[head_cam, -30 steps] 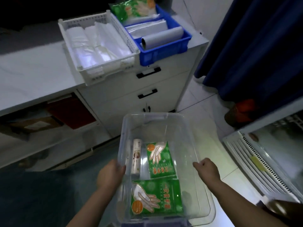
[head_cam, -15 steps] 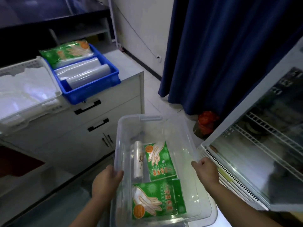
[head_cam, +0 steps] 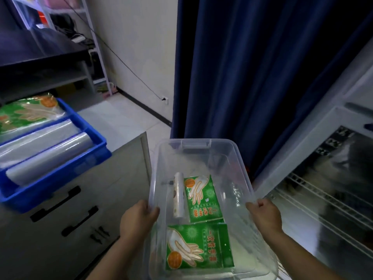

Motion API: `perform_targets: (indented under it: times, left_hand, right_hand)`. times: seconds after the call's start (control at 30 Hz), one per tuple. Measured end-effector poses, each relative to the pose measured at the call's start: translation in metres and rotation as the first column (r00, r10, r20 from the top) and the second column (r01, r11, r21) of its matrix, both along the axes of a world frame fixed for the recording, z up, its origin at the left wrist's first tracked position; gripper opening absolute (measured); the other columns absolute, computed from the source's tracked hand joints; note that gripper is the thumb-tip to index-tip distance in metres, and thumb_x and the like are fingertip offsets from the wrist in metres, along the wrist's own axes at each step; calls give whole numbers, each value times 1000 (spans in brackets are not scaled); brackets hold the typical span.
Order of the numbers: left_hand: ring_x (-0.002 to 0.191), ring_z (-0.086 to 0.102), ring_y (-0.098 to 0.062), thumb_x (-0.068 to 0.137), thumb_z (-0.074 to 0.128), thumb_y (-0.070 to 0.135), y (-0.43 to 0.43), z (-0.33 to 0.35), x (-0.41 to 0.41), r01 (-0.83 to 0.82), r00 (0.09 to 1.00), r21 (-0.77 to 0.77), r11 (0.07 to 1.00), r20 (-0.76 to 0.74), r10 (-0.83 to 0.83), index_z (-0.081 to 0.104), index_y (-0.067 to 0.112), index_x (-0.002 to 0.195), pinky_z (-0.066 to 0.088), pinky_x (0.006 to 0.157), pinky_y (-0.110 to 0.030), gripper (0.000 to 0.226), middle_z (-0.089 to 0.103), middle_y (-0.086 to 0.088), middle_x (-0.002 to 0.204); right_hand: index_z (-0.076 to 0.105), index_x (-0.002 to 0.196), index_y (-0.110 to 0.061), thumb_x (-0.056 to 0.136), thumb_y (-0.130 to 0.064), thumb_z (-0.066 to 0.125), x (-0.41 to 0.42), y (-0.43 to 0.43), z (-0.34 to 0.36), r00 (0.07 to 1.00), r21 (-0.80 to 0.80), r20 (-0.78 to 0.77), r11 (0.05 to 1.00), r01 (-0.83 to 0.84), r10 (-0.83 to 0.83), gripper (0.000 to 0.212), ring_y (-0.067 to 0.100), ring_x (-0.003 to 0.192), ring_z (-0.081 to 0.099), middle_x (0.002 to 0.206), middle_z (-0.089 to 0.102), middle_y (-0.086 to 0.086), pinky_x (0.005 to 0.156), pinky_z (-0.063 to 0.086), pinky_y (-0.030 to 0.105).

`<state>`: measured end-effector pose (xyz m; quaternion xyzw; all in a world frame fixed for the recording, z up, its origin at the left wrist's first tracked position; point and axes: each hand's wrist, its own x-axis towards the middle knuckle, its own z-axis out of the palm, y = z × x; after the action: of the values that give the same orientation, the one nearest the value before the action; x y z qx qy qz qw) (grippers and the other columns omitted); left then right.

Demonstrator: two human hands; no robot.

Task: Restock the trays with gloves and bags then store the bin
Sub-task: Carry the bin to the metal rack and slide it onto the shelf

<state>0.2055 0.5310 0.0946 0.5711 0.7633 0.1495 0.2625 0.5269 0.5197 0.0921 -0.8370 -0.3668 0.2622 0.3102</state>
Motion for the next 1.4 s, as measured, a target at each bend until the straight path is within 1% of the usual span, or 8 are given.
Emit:
perform_targets:
  times: [0.1, 0.2, 0.43, 0.57, 0.73, 1.0, 1.13, 1.4]
  left_hand:
    - [60, 56, -11, 83, 60, 40, 63, 10, -9, 57, 996, 5, 998, 68, -57, 55, 19, 72, 45, 53, -27, 24, 60, 2, 66]
    - [55, 47, -5, 86, 57, 40, 124, 28, -19, 117, 992, 35, 993, 32, -118, 45, 24, 68, 32, 46, -21, 27, 52, 6, 62]
    - [60, 56, -19, 82, 60, 40, 246, 37, -18, 156, 986, 183, 971, 24, -163, 53, 16, 72, 50, 58, -32, 27, 57, 0, 63]
    - [57, 54, -20, 81, 61, 41, 311, 33, -8, 135, 990, 206, 969, 23, -142, 51, 15, 70, 46, 54, -31, 30, 56, -1, 60]
    - [55, 49, -16, 81, 61, 42, 401, 29, 11, 68, 997, 222, 973, 12, -73, 46, 19, 65, 32, 47, -26, 32, 54, 1, 59]
    - [60, 52, -20, 80, 64, 39, 532, 36, 22, -177, 984, 160, 971, 27, 175, 42, 20, 61, 37, 53, -30, 35, 53, 2, 58]
    - [62, 53, -24, 78, 66, 41, 567, 34, 8, -307, 951, 109, 945, 7, 308, 37, 20, 59, 36, 55, -30, 40, 51, 2, 57]
    - [59, 47, -23, 78, 65, 36, 651, 27, -46, -483, 873, 109, 869, -12, 487, 35, 19, 57, 26, 49, -30, 41, 43, 3, 52]
  right_hand:
    - [49, 64, -9, 79, -19, 68, -12, 51, 15, 999, 17, 0, 999, 42, -42, 26, 25, 59, 51, 63, 56, 9, 56, 38, 31]
    - [46, 63, -11, 80, -19, 68, -23, 98, 31, 997, 39, -7, 996, 83, -83, 29, 20, 57, 47, 62, 53, 5, 52, 34, 28]
    - [54, 71, -1, 81, -20, 66, -26, 193, 41, 990, 74, -29, 987, 141, -139, 25, 21, 56, 46, 63, 53, 9, 53, 36, 28]
    - [50, 68, -4, 80, -17, 66, -11, 268, 38, 993, 73, -33, 991, 112, -110, 23, 19, 55, 46, 62, 52, 7, 52, 35, 28]
    - [54, 68, -2, 80, -21, 67, 15, 387, 20, 999, 44, -21, 998, 39, -38, 27, 20, 53, 49, 59, 55, 7, 49, 36, 27]
    - [44, 59, -9, 81, -14, 69, 24, 601, 21, 978, 37, -108, 984, -173, 176, 33, 21, 50, 44, 53, 48, 6, 50, 37, 30]
    - [41, 61, -9, 81, -11, 68, 1, 687, 20, 937, 33, -167, 952, -305, 306, 33, 19, 50, 39, 54, 42, 7, 50, 35, 29]
    - [47, 63, -9, 78, -15, 69, -76, 815, 15, 867, 21, -94, 872, -490, 490, 27, 20, 51, 42, 56, 49, 6, 48, 31, 26]
